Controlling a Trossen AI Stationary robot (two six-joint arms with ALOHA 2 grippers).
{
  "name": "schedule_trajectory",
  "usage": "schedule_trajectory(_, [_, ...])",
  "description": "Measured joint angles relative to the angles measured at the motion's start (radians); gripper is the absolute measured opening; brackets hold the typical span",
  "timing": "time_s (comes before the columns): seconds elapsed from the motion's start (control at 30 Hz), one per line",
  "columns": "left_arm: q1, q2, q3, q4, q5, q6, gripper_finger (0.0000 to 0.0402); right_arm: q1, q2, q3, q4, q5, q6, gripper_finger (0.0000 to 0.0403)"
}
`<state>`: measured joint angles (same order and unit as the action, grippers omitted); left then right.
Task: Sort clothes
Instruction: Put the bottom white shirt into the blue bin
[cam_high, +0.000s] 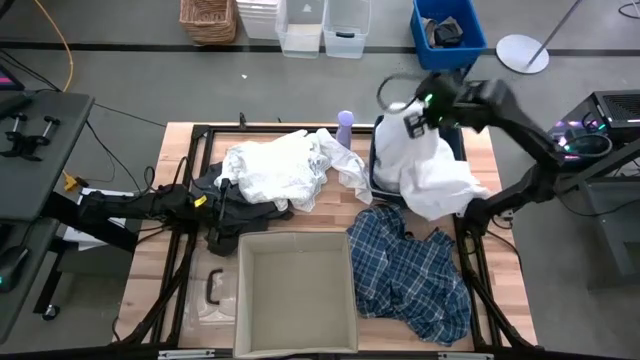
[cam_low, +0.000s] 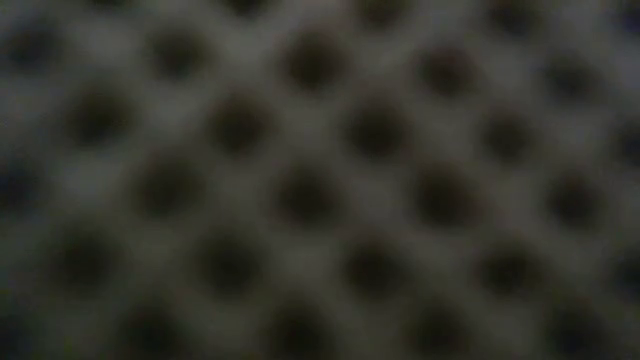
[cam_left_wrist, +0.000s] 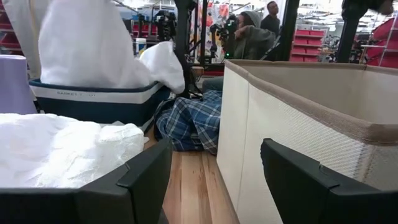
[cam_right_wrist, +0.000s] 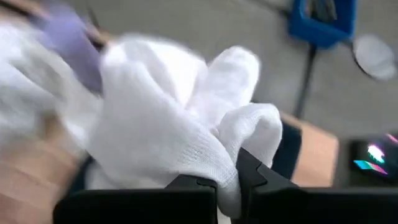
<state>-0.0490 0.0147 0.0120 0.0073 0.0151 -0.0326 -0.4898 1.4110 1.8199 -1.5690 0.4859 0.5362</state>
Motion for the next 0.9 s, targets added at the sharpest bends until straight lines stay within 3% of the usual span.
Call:
schedule_trajectory(0.2, [0.000, 0.000, 0.000, 0.000, 0.000, 0.000, 0.0235, -0.070, -0.112, -0.364, 0.025, -0.100, 0.094, 0.0000])
schedule_trajectory(0.4, [0.000, 0.000, 0.000, 0.000, 0.000, 0.000, 0.0235, -0.087, -0.136, -0.639, 0.229, -0.402, 0.090, 0.0000])
schedule_trajectory(0.5, [0.000, 0.000, 0.000, 0.000, 0.000, 0.000, 0.0235, -0.087, -0.125, -0.748, 0.345, -0.478, 0.097, 0.0000])
schedule_trajectory(0.73, [0.000, 0.000, 0.000, 0.000, 0.000, 0.000, 0.0235, -0.150, -0.069, -0.939, 0.628, -0.404, 0.204, 0.0000])
schedule_trajectory(0.9, [0.000, 0.000, 0.000, 0.000, 0.000, 0.000, 0.0235, -0.185, -0.058, -1.053, 0.936, -0.259, 0.462, 0.0000])
